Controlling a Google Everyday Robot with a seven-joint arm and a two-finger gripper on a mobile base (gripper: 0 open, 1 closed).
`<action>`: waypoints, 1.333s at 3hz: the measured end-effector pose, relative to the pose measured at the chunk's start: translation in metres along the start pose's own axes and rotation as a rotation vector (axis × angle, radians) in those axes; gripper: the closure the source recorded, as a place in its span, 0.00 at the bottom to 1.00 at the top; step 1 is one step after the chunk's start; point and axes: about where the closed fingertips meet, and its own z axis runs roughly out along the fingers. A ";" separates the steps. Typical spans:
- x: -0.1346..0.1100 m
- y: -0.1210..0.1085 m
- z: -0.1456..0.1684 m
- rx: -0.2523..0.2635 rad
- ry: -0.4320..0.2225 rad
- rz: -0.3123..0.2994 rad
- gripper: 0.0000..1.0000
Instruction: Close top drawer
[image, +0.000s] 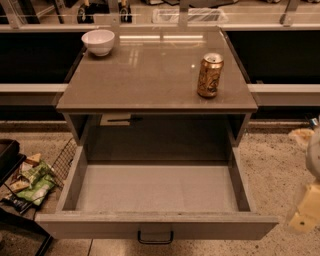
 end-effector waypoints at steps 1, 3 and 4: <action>0.032 0.038 0.055 -0.028 -0.008 0.038 0.18; 0.059 0.090 0.127 -0.039 -0.089 0.077 0.64; 0.060 0.105 0.143 -0.031 -0.126 0.086 0.87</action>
Offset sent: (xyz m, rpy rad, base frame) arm -0.0801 -0.0070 -0.1871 0.1401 0.0310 -0.0499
